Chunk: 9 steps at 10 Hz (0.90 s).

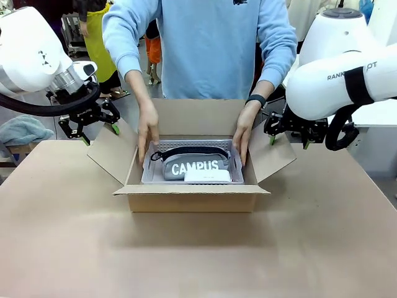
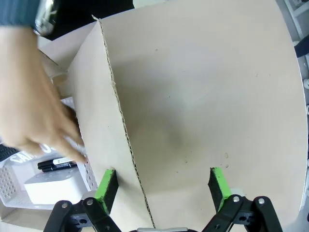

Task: Pack the gift set into the box.
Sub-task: Lift both hands away from the flaps of the Package Box.

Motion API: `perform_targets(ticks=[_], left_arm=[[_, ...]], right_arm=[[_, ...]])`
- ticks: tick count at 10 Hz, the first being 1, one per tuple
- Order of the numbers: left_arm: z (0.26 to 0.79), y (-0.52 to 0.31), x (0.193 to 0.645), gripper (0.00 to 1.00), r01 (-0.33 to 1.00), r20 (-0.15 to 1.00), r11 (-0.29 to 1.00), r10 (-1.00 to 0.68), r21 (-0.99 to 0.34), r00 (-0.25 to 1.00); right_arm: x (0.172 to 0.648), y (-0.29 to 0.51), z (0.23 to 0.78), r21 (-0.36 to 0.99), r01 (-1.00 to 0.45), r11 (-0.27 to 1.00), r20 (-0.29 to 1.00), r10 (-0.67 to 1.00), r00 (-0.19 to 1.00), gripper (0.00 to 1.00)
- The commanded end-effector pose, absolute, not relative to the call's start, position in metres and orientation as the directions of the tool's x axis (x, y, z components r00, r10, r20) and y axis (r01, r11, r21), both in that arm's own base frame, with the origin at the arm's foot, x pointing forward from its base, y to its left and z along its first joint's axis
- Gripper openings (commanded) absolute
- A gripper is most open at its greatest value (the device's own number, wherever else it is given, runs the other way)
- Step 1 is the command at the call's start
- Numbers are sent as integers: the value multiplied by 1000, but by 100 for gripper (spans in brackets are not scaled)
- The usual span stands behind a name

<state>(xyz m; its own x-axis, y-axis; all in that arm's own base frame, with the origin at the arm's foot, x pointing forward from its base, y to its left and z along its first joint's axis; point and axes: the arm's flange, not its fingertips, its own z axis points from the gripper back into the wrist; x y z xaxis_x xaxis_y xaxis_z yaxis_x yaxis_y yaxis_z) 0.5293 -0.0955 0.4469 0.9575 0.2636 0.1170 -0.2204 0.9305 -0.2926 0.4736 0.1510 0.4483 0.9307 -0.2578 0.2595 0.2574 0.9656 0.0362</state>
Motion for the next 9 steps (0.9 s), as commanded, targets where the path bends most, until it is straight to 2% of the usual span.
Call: perform_targets(ticks=[1,9], left_arm=[[448,-95,528,100,-232,126,931,275,-282,953],[447,-95,529,100,-220,117,930,264,-293,958]], right_arm=[[477,154,450,16,282,959,277,-275,921,100],[474,151,448,36,257,966,259,-258,931,100]])
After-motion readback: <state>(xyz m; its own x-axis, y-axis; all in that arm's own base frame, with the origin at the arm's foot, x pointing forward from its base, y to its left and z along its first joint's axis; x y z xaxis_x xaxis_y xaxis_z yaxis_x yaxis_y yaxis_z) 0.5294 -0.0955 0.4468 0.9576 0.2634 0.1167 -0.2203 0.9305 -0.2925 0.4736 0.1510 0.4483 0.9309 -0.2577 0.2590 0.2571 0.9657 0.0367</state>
